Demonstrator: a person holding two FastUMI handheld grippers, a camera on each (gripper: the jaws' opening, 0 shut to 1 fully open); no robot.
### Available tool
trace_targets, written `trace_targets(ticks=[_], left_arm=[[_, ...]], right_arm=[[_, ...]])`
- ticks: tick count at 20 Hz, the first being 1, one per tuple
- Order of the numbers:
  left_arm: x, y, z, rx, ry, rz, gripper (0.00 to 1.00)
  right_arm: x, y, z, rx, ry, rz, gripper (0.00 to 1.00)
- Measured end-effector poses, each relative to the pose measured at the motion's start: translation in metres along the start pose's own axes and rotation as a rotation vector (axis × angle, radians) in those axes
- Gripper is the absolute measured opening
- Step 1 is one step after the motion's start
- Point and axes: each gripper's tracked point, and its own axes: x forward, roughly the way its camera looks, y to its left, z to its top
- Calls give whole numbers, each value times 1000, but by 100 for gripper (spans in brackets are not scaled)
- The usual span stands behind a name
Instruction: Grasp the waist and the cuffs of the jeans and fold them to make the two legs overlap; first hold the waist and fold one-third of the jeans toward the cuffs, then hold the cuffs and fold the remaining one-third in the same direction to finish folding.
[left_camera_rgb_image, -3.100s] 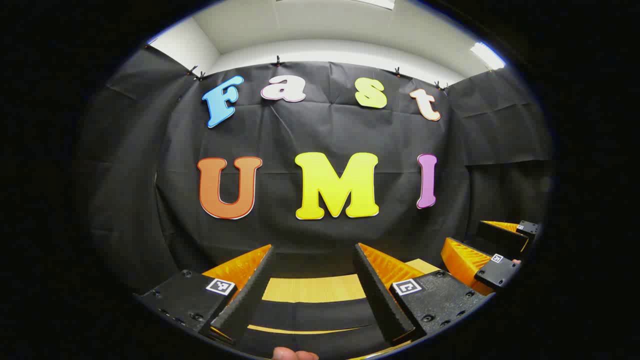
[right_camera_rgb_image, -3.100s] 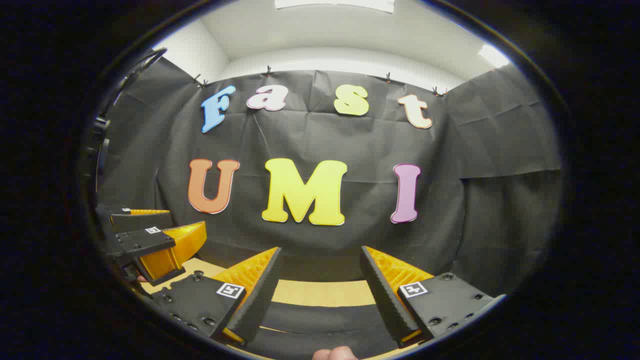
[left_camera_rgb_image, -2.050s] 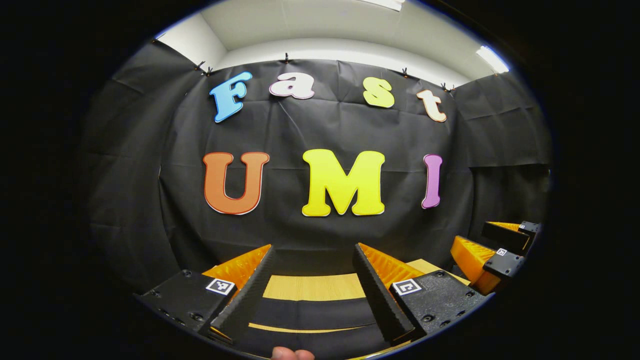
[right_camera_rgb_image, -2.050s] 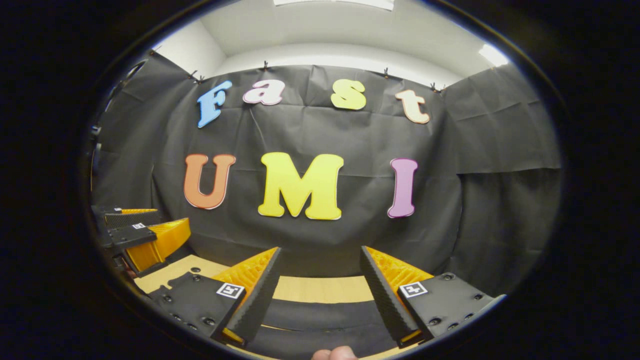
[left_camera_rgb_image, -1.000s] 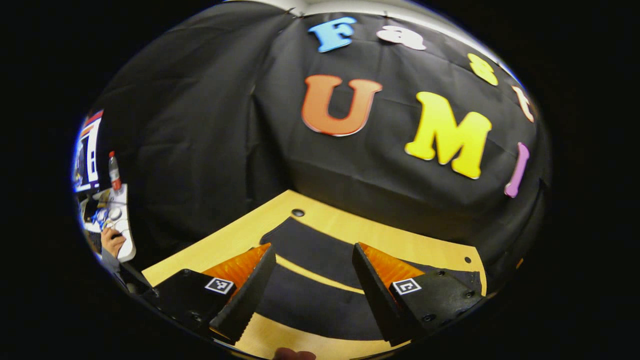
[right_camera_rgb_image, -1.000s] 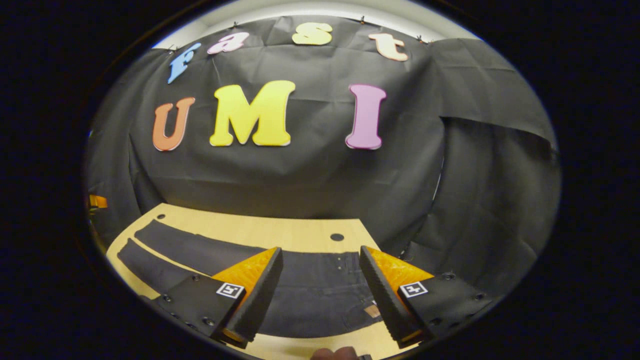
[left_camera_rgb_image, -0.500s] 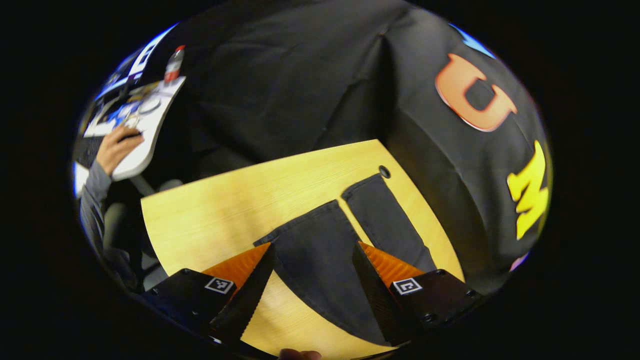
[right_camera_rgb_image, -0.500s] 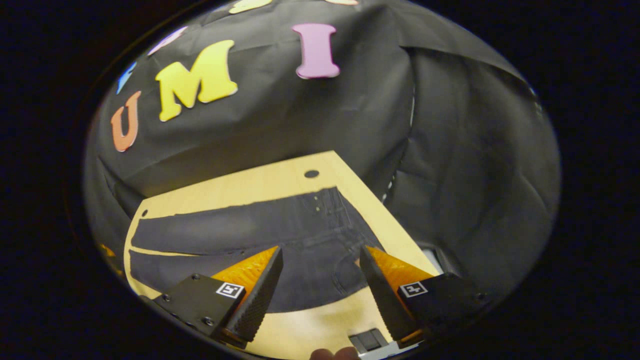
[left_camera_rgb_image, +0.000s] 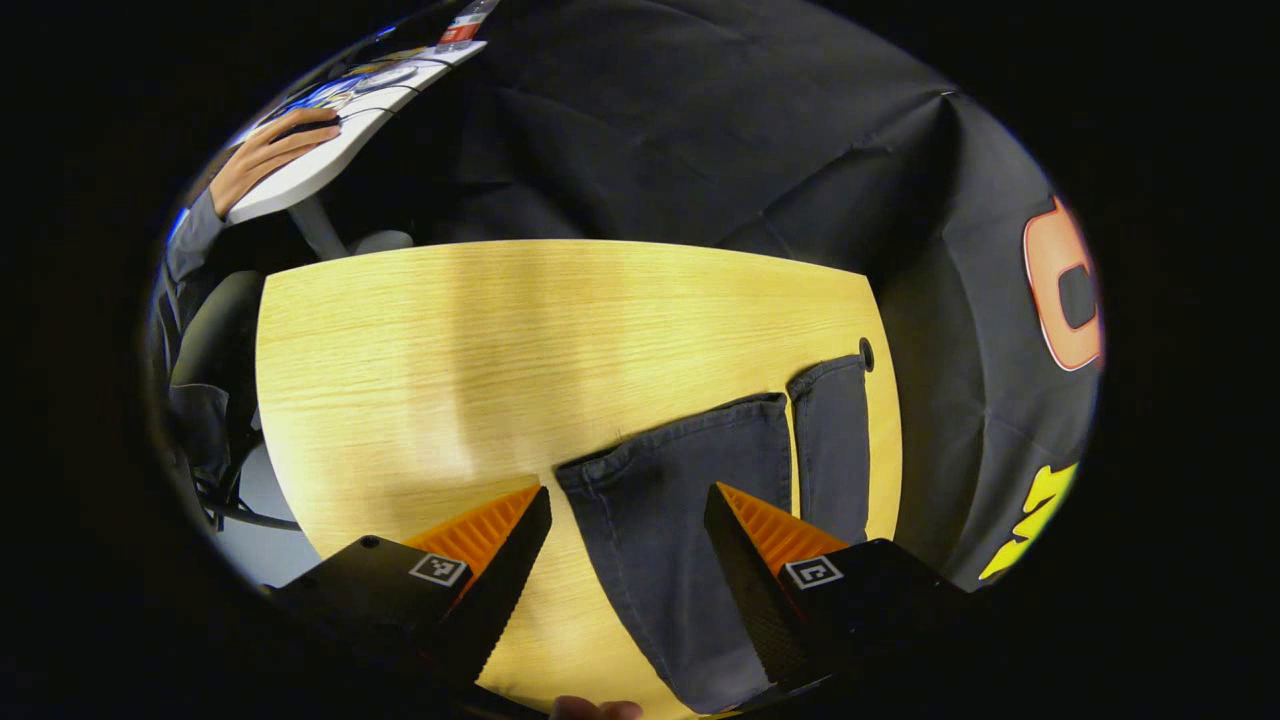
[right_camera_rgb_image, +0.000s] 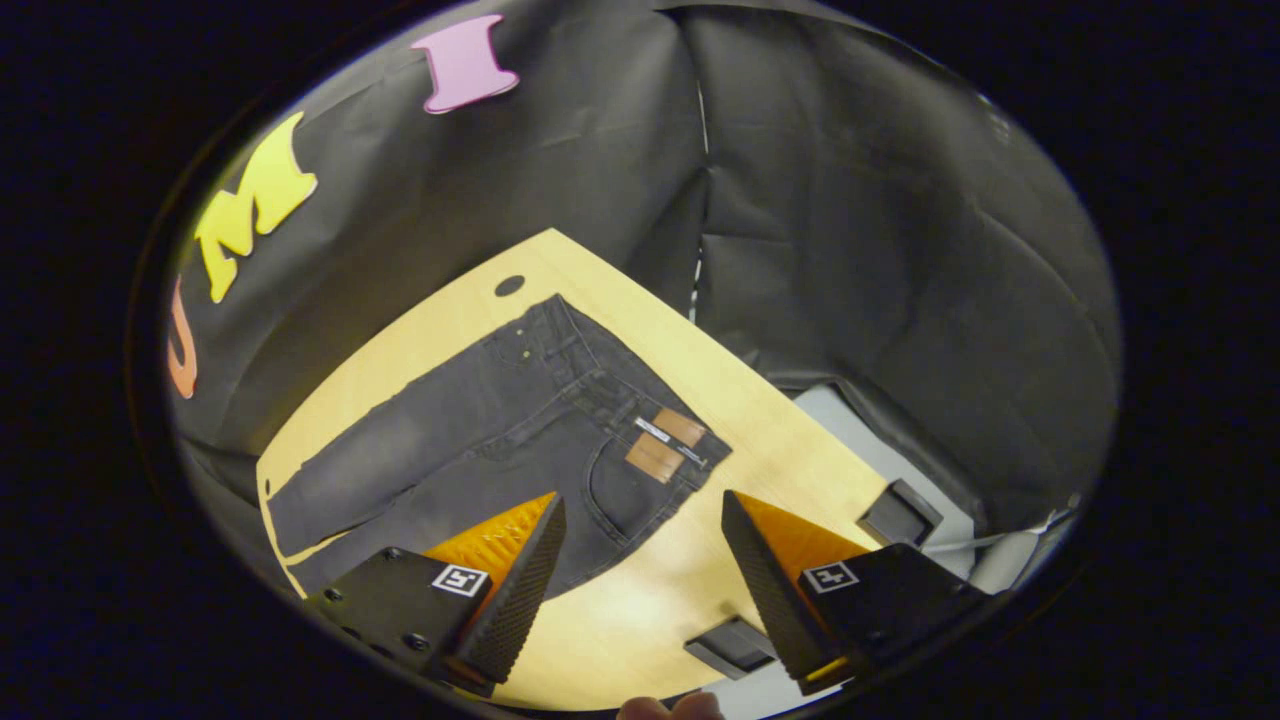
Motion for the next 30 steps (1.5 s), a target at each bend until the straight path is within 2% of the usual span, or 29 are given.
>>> trace_targets(ticks=[5,6,7,9,11,12,14,15,16,17,18,20,21,22,24,26,28,29,30], left_arm=[[14,2,-8,-5,40,73,100],[15,2,-7,-14,39,90,100],[18,2,-7,-21,37,104,99],[19,2,-5,-40,41,138,99],[22,-5,-4,-79,50,138,99],[23,-5,-2,-95,49,147,99],[26,-5,0,-138,52,170,99],[26,-7,1,-152,55,174,99],[28,-8,1,-159,56,182,99],[28,-7,2,-160,57,193,98],[29,-8,3,-159,56,205,98],[30,-8,2,-151,52,236,98],[30,-9,2,-143,49,252,98],[31,-9,1,-131,51,272,98],[32,-7,0,-104,49,322,98],[35,-7,0,-74,43,375,98],[36,-5,-2,-49,31,430,98],[35,-4,-3,-42,26,453,97],[36,-4,-2,-41,16,456,96]], right_arm=[[6,-6,-4,9,40,-33,99],[9,-7,-5,14,50,-42,94],[13,-10,-7,25,69,-50,99],[25,-11,-10,71,110,-51,99],[40,-5,-11,143,153,-29,99],[48,-5,-12,171,177,-25,94],[65,-13,-13,197,199,-57,99],[73,-14,-12,211,199,-73,94],[79,-15,-10,223,199,-91,94],[87,-16,-9,237,196,-109,99],[92,-15,-10,245,203,-123,94],[102,-13,-11,249,213,-158,94],[105,-12,-15,245,230,-185,99],[105,-13,-12,227,217,-219,94],[110,-13,-16,181,236,-274,94],[112,-7,-16,169,228,-277,92],[112,-8,-12,166,223,-271,83],[113,-8,-13,162,218,-262,86],[111,-6,-11,163,210,-253,72]])
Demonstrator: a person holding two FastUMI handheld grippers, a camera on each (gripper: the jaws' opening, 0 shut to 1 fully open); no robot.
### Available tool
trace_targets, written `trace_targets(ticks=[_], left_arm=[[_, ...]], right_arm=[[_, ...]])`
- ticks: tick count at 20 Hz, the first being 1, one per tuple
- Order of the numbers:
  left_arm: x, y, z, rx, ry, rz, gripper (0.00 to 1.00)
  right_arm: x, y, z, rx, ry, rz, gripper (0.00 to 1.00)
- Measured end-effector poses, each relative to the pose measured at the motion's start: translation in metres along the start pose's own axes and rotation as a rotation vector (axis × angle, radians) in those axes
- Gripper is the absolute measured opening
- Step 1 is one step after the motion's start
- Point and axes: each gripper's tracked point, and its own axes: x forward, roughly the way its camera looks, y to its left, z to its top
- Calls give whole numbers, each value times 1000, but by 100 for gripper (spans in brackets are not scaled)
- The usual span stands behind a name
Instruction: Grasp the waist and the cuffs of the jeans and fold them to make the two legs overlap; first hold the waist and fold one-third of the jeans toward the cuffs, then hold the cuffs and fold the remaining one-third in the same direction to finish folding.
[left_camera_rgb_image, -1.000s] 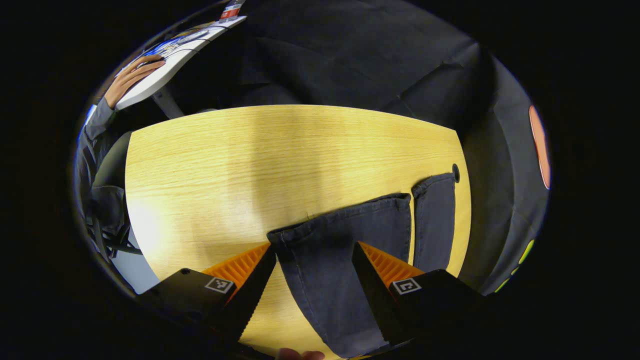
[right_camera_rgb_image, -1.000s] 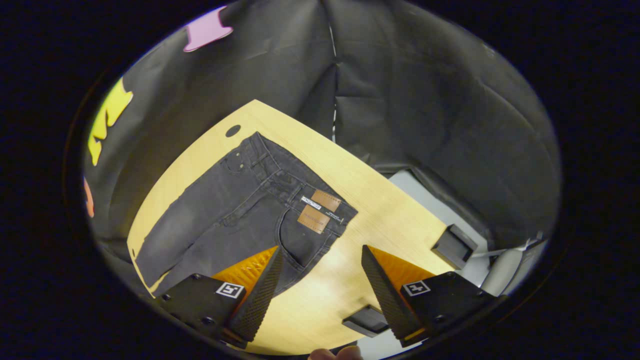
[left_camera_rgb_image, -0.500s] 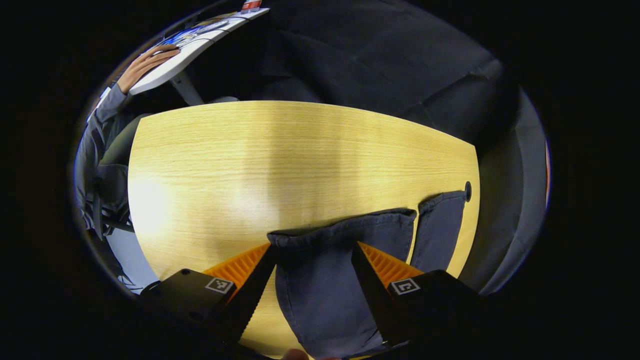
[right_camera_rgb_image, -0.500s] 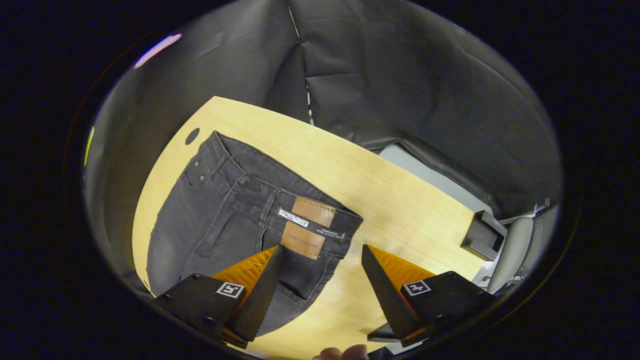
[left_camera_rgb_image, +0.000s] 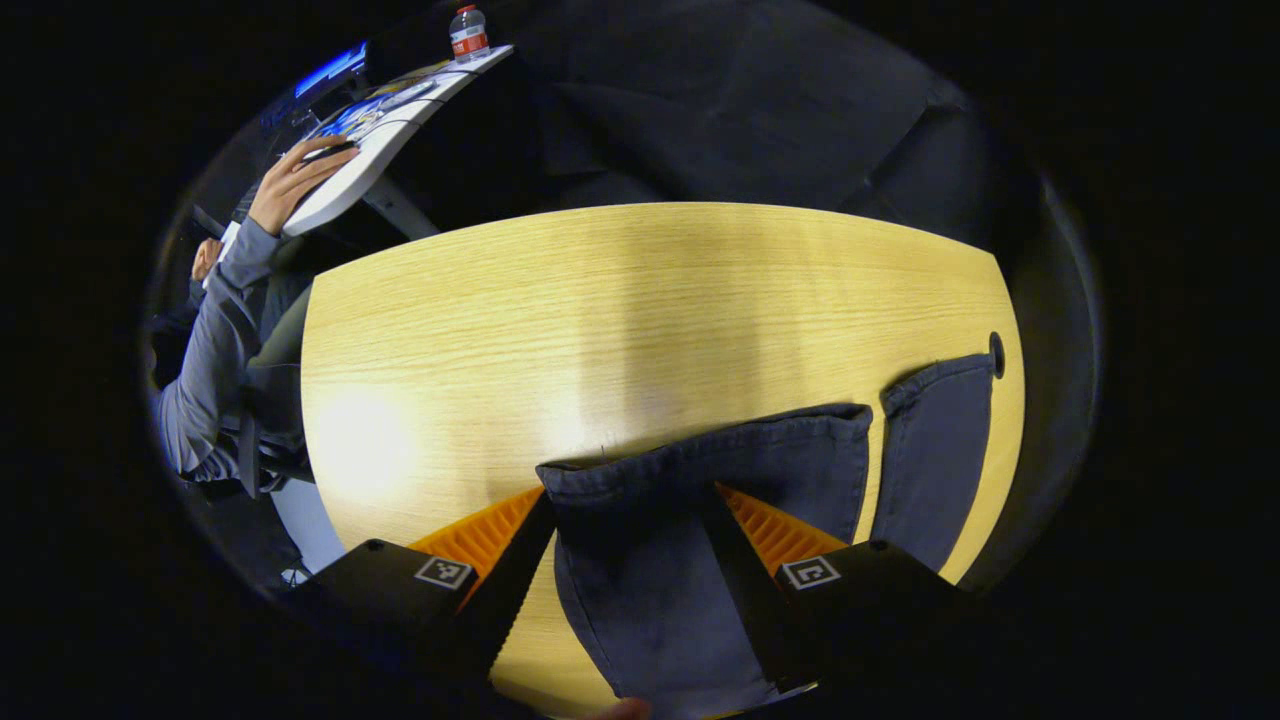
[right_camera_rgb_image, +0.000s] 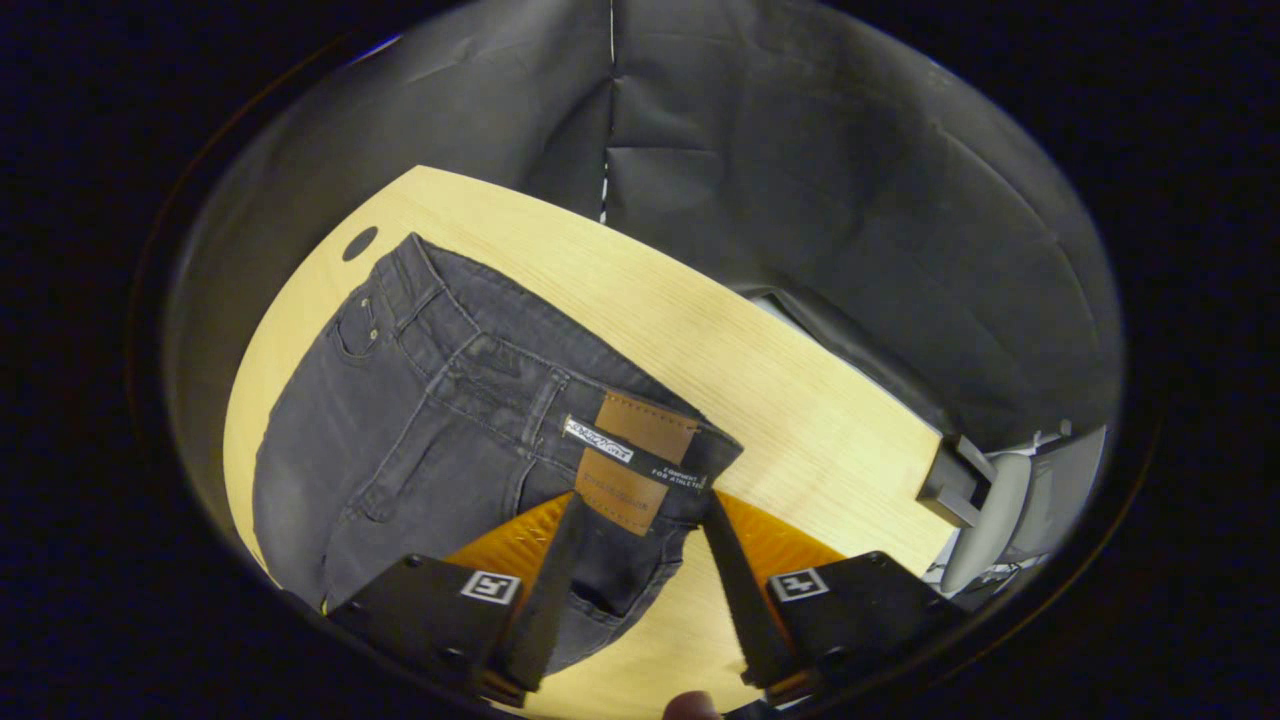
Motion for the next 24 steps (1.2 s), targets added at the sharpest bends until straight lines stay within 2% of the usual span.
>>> trace_targets(ticks=[2,3,4,5,6,7,8,9,11,12,15,20,22,24], left_arm=[[1,1,-2,1,11,-10,93],[-1,4,-1,-16,13,-15,76],[3,7,-1,-44,18,-26,70],[0,9,0,-70,27,-59,63],[1,4,-2,-86,39,-124,57],[1,-4,-3,-100,61,-206,34],[-3,-10,-6,-118,84,-271,25],[-3,-8,-5,-147,82,-301,11],[-14,-13,-3,-183,94,-354,7],[-24,-15,-2,-184,98,-377,6],[-56,-14,1,-229,120,-404,6],[-104,-18,10,-325,174,-366,6],[-117,-33,17,-340,192,-353,6],[-124,-50,23,-331,205,-332,6]], right_arm=[[2,9,-1,3,2,38,54],[2,11,-1,18,8,50,37],[2,12,-2,31,18,62,19],[1,13,-2,45,22,79,17],[-1,13,0,66,25,104,16],[-1,14,-1,86,40,132,10],[-3,14,0,106,46,159,8],[-6,15,2,135,52,189,5],[-18,16,4,168,59,240,0],[-26,19,7,175,58,267,3],[-55,29,13,197,58,363,3],[-111,57,35,381,130,531,0],[-124,65,49,442,160,563,2],[-127,70,60,447,167,560,2]])
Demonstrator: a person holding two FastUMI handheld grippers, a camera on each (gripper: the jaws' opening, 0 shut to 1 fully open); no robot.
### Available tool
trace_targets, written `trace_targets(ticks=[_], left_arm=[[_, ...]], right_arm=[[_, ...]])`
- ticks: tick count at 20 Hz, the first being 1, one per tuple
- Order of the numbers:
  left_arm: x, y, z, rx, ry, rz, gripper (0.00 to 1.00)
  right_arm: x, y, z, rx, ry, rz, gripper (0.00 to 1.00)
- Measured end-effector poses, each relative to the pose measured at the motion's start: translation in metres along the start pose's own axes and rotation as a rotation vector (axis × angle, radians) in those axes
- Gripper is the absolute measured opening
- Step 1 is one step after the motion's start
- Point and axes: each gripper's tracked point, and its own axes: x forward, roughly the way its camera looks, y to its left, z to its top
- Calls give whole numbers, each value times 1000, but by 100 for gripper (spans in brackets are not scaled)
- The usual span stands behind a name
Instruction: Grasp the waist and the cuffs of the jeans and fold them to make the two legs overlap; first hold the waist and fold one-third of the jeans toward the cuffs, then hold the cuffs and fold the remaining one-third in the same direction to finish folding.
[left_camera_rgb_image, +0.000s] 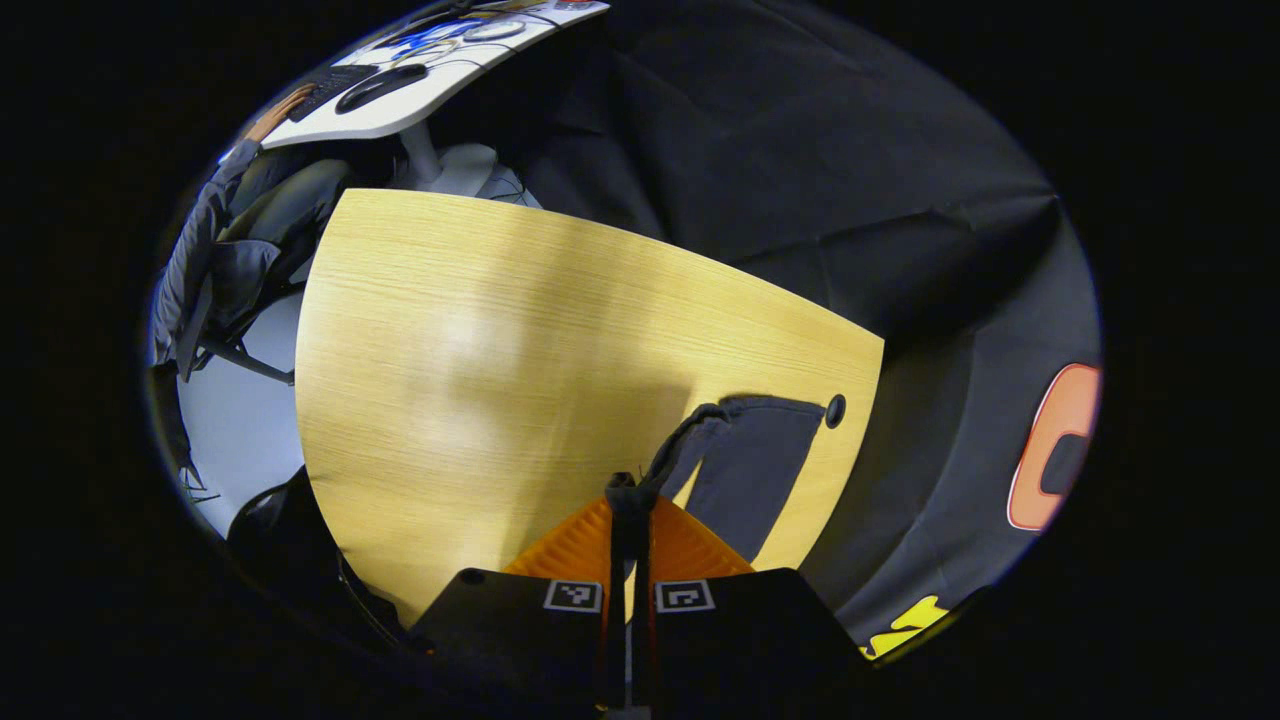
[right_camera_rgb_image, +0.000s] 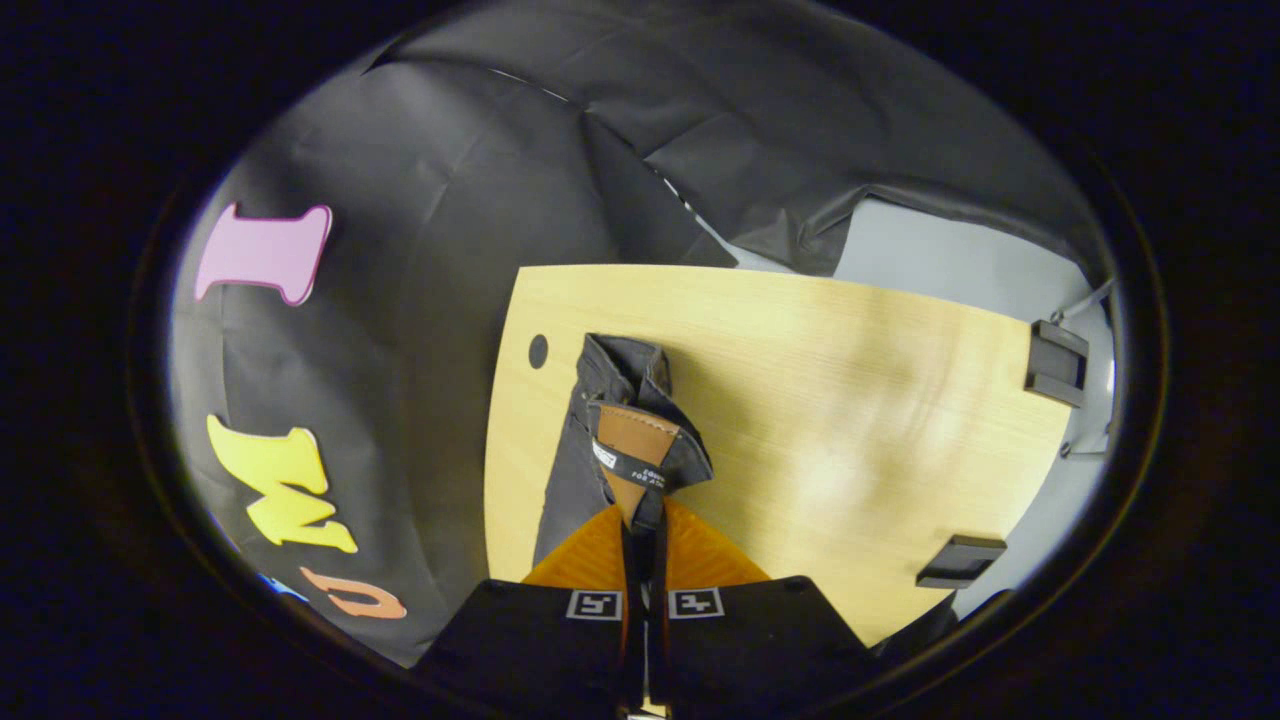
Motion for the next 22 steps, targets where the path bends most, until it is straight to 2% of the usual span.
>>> trace_targets(ticks=[4,7,9,10,12,16,18,20,22], left_arm=[[15,-30,1,-31,18,50,6],[32,-49,-7,-42,30,72,6],[39,-64,-10,-35,21,95,6],[42,-74,-13,-34,23,100,6],[48,-93,-17,-24,35,122,7],[71,-124,-6,-15,21,193,7],[91,-142,-4,-18,22,188,7],[115,-170,-9,41,40,138,7],[140,-181,-11,84,50,123,8]], right_arm=[[21,17,5,62,19,13,2],[32,34,7,193,63,16,2],[42,42,15,189,76,-18,0],[48,49,19,193,85,-28,6],[60,71,27,227,104,-40,0],[102,96,43,249,106,-66,2],[123,105,50,257,105,-67,2],[145,106,52,233,100,-80,2],[163,104,57,232,99,-82,2]])
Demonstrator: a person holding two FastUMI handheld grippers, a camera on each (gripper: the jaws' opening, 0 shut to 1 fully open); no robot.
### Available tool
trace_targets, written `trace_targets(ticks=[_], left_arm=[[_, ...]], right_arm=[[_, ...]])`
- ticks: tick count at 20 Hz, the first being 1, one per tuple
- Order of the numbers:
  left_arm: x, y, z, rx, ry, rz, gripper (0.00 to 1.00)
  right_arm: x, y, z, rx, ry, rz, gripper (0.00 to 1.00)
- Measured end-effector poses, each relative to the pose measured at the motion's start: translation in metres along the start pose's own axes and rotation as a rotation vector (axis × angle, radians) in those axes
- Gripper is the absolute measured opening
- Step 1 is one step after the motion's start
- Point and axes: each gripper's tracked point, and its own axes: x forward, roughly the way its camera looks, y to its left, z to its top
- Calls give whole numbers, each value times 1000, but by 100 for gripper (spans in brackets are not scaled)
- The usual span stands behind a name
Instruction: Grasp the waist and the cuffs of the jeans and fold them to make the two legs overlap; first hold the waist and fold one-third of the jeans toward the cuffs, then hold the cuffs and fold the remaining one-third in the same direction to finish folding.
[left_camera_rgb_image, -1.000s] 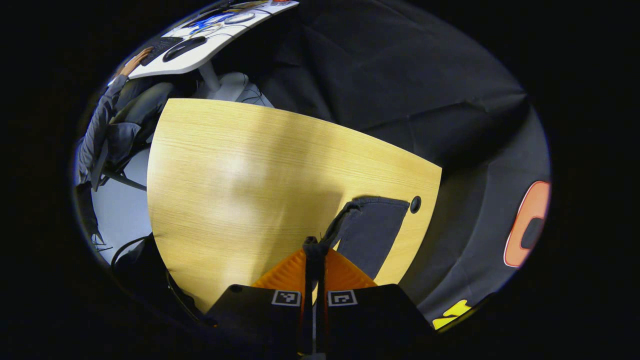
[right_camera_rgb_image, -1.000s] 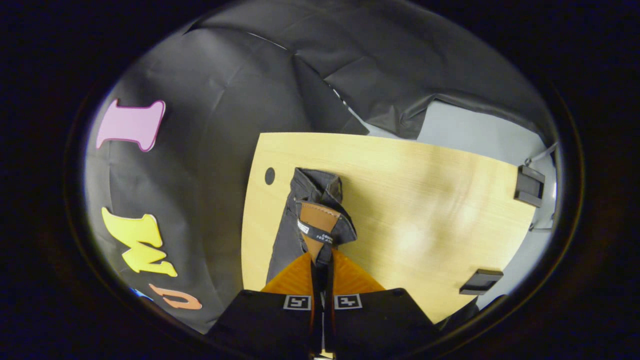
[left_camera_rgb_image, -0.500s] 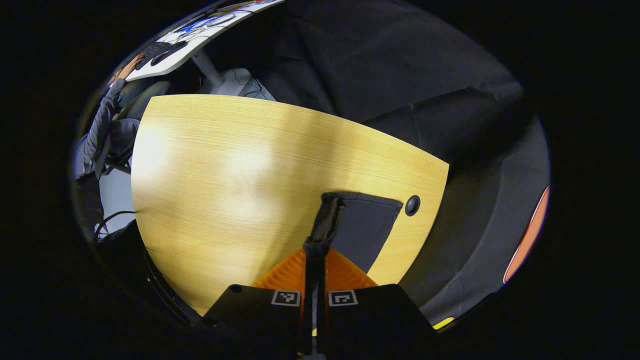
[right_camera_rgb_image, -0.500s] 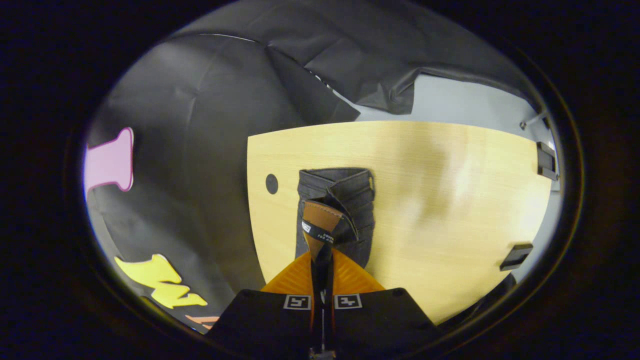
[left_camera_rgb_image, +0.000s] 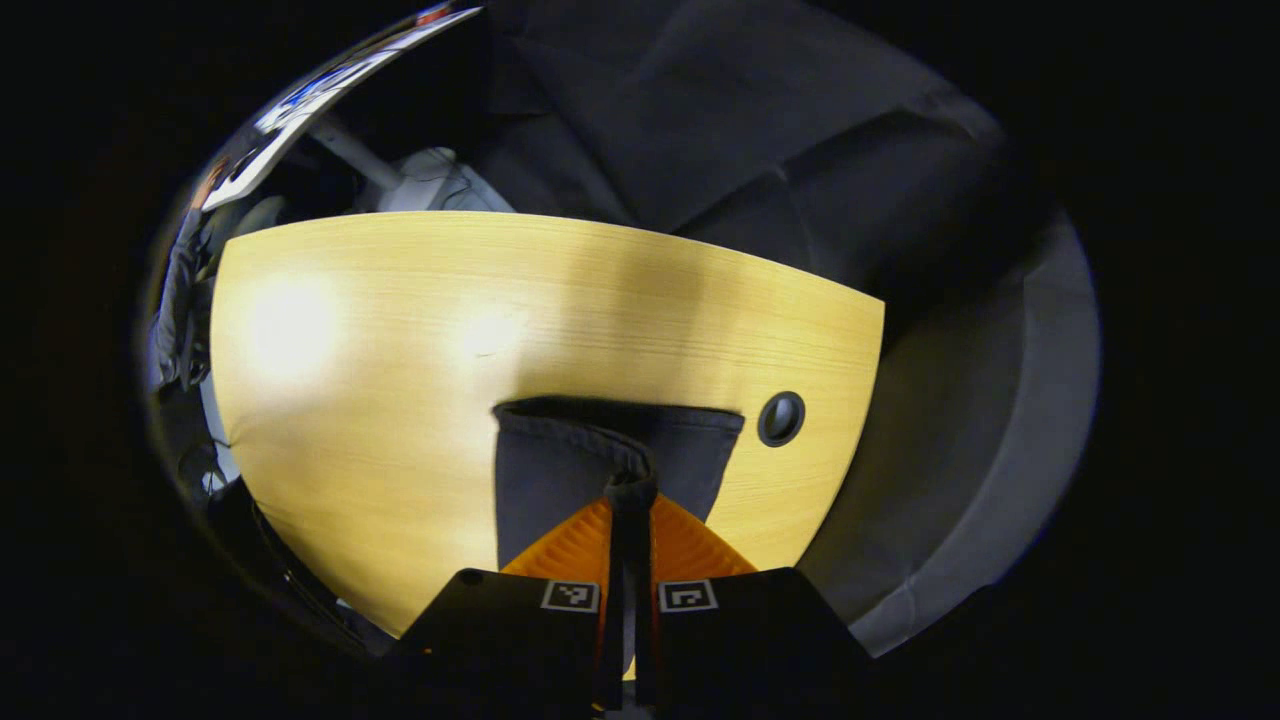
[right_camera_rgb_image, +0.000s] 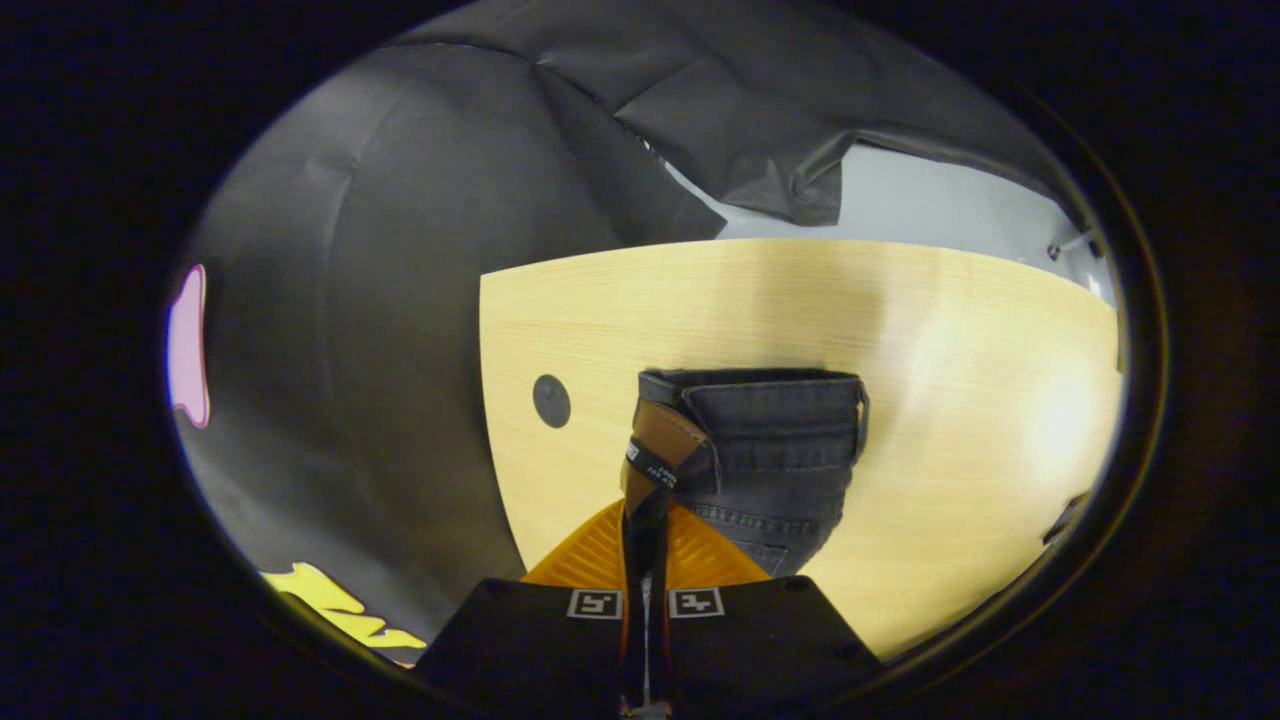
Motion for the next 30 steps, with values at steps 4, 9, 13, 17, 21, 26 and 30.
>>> trace_targets(ticks=[4,9,13,17,21,26,30], left_arm=[[40,-10,9,-23,22,0,15],[62,-20,16,34,38,0,53],[44,-36,5,125,40,-37,100],[-10,-56,-27,266,45,-154,99],[-93,-71,-56,467,-27,-310,99],[-189,-58,-98,887,-336,-519,99],[-230,-40,-145,1137,-583,-674,99]], right_arm=[[27,-2,7,21,22,0,2],[42,6,6,-28,16,8,7],[27,7,6,-108,-31,21,28],[-8,0,5,-286,-128,8,82],[-65,9,-5,-526,-260,68,90],[-149,11,-44,-967,-496,197,92],[-191,6,-83,-1289,-717,264,92]])
